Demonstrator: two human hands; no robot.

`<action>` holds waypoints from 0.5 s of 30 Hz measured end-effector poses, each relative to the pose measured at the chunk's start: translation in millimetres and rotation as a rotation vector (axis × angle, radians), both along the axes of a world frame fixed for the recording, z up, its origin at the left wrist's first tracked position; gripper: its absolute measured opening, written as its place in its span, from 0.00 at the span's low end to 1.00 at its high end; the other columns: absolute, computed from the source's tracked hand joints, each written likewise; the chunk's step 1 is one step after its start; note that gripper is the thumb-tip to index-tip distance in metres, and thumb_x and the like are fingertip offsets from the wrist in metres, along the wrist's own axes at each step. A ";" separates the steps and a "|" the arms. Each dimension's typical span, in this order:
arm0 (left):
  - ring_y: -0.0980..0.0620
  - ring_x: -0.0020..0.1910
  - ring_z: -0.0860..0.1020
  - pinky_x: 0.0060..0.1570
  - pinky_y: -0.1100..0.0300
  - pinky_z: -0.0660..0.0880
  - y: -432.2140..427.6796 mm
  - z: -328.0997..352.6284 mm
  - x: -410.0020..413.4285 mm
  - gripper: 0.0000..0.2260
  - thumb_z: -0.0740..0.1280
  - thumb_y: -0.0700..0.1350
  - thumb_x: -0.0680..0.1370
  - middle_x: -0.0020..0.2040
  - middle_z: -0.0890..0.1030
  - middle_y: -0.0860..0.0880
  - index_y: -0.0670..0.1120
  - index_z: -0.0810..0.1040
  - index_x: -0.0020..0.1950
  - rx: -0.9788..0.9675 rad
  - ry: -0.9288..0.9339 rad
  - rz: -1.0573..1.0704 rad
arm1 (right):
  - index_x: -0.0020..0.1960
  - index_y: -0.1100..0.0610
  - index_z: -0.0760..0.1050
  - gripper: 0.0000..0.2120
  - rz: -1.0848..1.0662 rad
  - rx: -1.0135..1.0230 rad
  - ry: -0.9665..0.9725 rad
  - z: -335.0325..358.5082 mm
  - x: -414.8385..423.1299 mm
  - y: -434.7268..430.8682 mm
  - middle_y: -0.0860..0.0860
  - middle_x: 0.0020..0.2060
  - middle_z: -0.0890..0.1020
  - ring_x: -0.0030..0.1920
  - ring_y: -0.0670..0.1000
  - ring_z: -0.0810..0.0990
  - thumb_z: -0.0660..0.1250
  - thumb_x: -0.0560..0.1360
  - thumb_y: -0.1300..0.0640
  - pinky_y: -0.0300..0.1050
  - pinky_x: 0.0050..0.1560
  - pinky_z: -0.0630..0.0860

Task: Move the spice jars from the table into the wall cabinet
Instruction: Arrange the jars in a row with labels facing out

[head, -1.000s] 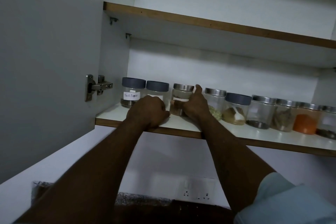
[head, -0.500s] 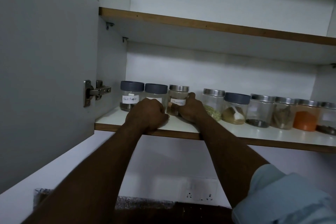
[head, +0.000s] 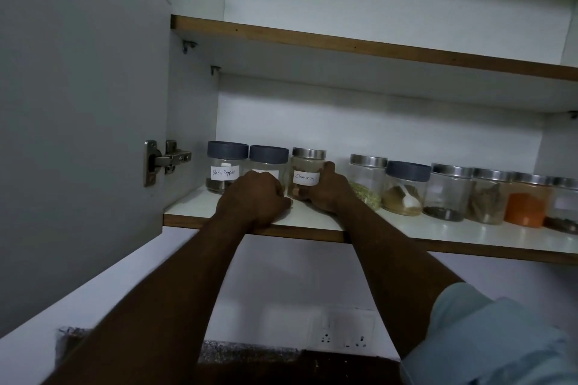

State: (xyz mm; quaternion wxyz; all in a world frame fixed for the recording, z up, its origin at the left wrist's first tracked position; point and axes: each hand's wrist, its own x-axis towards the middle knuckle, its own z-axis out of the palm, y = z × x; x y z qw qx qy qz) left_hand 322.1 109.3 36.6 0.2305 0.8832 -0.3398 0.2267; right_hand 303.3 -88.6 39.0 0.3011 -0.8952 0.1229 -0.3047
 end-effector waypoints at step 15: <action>0.56 0.39 0.78 0.39 0.59 0.73 0.3 -2.1 4.1 0.12 0.69 0.58 0.76 0.37 0.82 0.54 0.52 0.86 0.43 -0.039 -0.017 -0.044 | 0.65 0.54 0.67 0.32 -0.270 -0.345 -0.248 3.5 -57.0 19.8 0.54 0.53 0.83 0.49 0.56 0.83 0.76 0.70 0.42 0.47 0.44 0.78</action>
